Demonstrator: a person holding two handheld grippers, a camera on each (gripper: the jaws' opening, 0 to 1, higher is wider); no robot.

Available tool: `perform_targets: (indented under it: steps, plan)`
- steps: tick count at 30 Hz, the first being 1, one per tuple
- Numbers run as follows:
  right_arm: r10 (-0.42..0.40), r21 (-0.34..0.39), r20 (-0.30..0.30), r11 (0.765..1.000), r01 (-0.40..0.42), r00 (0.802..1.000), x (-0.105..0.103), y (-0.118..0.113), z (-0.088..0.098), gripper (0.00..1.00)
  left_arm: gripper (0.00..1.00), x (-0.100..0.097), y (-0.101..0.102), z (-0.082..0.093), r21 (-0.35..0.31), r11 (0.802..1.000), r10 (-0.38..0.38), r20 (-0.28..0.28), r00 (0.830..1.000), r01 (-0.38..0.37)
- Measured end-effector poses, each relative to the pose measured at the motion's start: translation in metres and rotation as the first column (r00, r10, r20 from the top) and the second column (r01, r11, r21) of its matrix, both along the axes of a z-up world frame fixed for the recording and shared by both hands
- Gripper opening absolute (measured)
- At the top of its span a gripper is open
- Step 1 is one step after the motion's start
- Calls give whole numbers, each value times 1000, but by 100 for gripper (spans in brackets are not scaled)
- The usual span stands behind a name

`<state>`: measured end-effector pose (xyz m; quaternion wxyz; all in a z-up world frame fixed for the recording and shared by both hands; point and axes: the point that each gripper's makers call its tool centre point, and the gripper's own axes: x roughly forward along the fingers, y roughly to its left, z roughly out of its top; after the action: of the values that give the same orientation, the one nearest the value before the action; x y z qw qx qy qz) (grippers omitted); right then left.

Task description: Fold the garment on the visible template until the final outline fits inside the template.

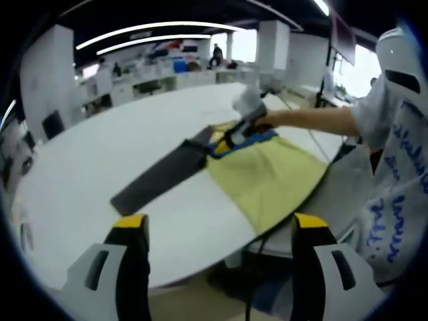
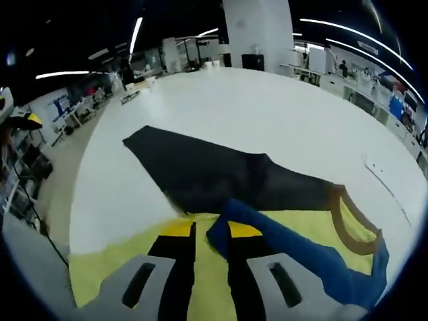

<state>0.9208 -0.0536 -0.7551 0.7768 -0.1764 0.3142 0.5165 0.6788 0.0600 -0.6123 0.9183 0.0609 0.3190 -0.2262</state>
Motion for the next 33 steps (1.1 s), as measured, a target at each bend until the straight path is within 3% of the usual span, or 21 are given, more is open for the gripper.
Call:
perform_targets:
  steps: [3, 6, 9, 12, 20, 24, 26, 33]
  plan:
    - [29, -57, 72, 998, -25, 997, 3, 0, -7, 16, 84, -1, 2, -1, 0, 1000, 4, -3, 1000, -4]
    - [33, -69, 81, 997, -27, 996, 2, -1, -11, 14, 83, -2, 3, 0, 0, 1000, 7, 0, 1000, -7]
    - [48, -99, 93, 994, -39, 995, 3, -5, -15, 3, 83, -2, 5, 0, -3, 1000, 11, 2, 1000, -11]
    - [16, -67, 74, 998, -11, 997, 3, -7, -8, 3, 83, -1, 5, -1, -1, 1000, 10, -1, 1000, -10]
    - [-84, 78, 82, 994, 77, 993, 18, -9, 41, 2, 83, 3, 2, 1, -1, 1000, -12, 6, 1000, 12]
    - [-144, 135, 108, 982, 129, 984, 36, -19, 66, 2, 83, 6, -1, 3, 0, 1000, -25, 16, 1000, 25]
    - [-189, 188, 90, 967, 170, 978, 43, -23, 78, 2, 83, 7, -1, 4, 1, 1000, -27, 18, 999, 27]
    - [-262, 238, 107, 943, 232, 959, 64, -35, 100, 2, 83, 6, -2, 5, 2, 999, -32, 19, 999, 32]
